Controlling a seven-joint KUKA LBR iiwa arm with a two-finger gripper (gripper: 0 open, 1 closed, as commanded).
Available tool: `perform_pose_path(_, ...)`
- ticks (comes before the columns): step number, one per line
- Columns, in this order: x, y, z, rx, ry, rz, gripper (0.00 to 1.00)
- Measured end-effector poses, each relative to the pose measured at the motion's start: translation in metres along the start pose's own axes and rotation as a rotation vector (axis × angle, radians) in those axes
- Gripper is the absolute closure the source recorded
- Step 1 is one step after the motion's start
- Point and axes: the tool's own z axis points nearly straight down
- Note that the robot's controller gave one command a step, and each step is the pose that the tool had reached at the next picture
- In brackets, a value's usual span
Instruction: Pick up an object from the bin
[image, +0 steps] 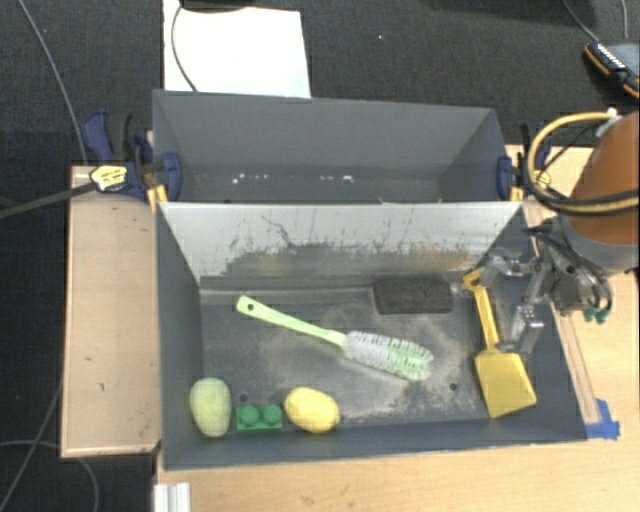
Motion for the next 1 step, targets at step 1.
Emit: perform_pose_path(1, -0.0015, 0.0006, -0.0047, 0.002, -0.008, -0.007, 0.0)
